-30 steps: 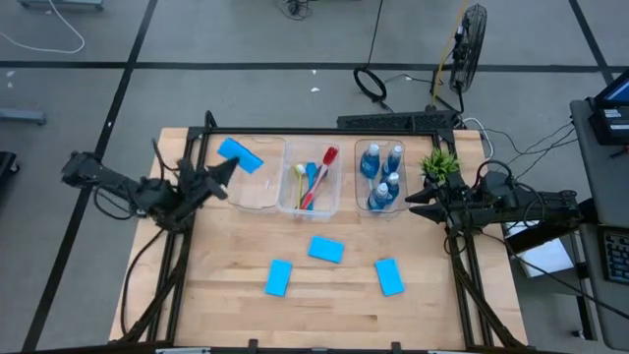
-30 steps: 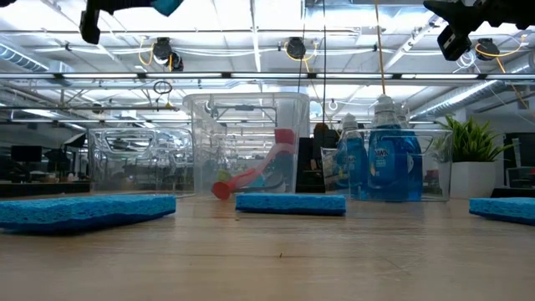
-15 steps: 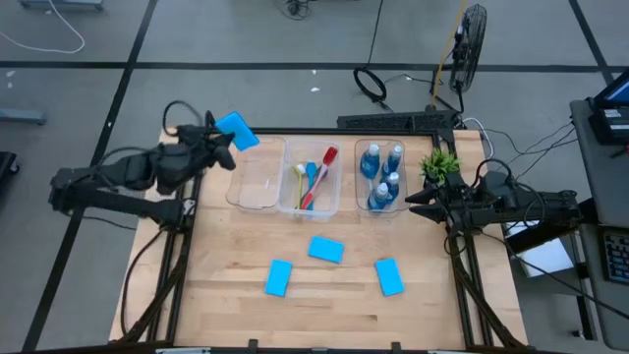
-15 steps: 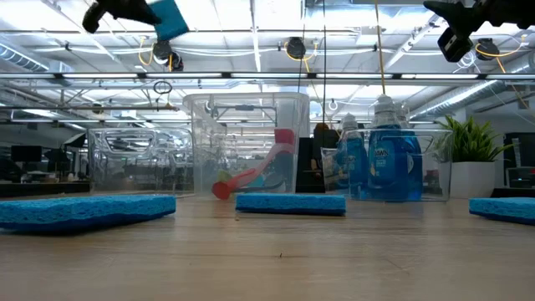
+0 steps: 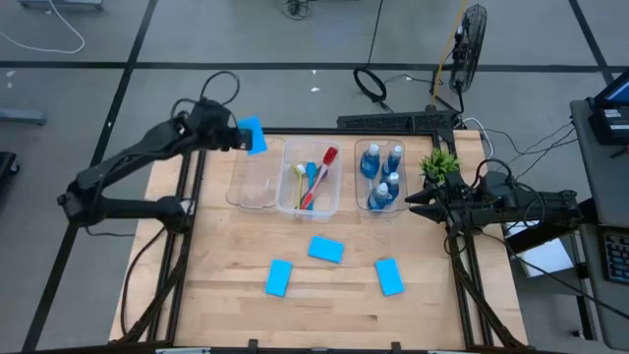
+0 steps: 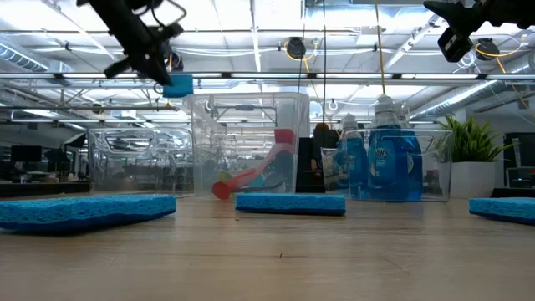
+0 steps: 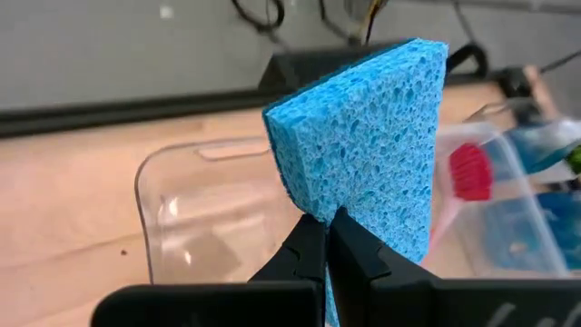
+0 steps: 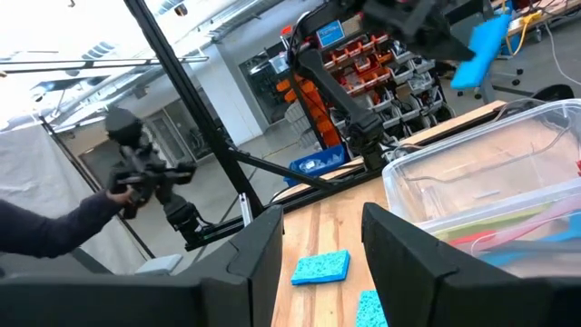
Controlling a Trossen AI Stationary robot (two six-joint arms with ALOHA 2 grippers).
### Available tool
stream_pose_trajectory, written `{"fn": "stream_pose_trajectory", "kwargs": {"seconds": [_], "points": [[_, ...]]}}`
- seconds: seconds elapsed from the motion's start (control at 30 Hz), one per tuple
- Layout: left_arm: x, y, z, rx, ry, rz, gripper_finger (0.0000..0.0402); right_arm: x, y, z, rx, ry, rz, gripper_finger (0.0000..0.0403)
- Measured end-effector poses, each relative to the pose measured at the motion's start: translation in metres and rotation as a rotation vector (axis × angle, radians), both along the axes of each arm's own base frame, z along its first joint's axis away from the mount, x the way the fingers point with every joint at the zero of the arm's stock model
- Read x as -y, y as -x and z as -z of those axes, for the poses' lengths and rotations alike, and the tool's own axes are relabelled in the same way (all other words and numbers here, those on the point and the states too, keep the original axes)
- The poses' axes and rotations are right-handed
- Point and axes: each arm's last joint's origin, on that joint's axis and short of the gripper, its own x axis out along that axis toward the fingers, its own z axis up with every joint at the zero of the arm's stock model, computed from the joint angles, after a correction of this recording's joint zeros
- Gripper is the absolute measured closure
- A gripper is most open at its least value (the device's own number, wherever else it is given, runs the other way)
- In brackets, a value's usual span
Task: Pick & Place Kitchen Sink Supplies
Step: Put the sponge into the left transparent bin
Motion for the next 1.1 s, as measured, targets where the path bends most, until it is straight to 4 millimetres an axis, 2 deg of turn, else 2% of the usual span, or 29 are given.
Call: {"fn": "stream_pose_trajectory", "kwargs": {"seconds": [0.23,0.43,0.8,1.1], "points": [[-0.042,0.002,0.032,-0.075,0.188,0.029,0.0401,0.0,0.0,0.0,0.0,0.0,0.0,0.0264],[-0.062,-0.004,0.064,-0.209,0.297,0.043,0.0401,0.0,0.0,0.0,-0.001,0.0,0.0,0.0264],[-0.071,-0.031,0.111,-0.286,0.48,0.132,0.0401,0.0,0.0,0.0,-0.001,0.0,0.0,0.0264],[-0.073,-0.041,0.134,-0.343,0.55,0.134,0.0401,0.0,0.0,0.0,-0.002,0.0,0.0,0.0264]]}}
